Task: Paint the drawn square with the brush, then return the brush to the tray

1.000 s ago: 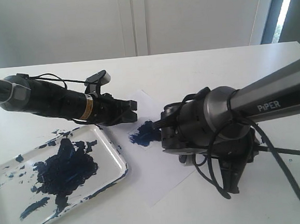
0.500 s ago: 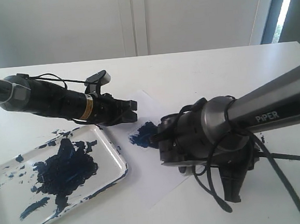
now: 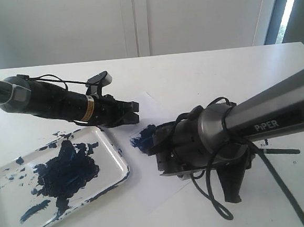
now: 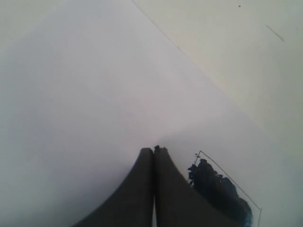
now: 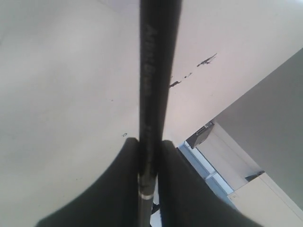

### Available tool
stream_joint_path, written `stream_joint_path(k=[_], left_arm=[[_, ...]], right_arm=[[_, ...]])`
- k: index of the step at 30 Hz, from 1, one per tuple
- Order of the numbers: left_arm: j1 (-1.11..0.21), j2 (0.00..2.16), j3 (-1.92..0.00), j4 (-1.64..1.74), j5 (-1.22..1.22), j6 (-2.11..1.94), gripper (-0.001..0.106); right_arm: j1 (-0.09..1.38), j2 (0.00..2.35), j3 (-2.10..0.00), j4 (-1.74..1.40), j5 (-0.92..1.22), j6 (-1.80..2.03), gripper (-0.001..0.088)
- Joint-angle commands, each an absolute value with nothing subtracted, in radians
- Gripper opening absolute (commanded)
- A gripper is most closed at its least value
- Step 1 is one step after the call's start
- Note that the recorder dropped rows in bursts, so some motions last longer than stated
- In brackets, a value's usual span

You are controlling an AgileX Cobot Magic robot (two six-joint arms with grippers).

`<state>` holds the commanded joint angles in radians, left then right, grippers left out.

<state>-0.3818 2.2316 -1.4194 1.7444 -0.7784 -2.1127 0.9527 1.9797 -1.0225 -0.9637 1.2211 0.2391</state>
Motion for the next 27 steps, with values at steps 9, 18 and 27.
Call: stream_joint_path(k=[9,18,27], left_arm=[[-0.382,2.232,-1.419,1.744,-0.783,-2.113,0.0],[-0.382,2.232,-1.419,1.744,-0.785,-2.113,0.0],[-0.378,2.232,-1.419,1.744,-0.785,-2.113,0.0]], right_arm=[[0.917,1.994,-1.023,-1.13,1.221,0.348,0.0],[0.917,1.994,-1.023,-1.264,1.221,0.344,0.0],[0.919,1.932,-0.956,-1.276,1.221,0.334,0.0]])
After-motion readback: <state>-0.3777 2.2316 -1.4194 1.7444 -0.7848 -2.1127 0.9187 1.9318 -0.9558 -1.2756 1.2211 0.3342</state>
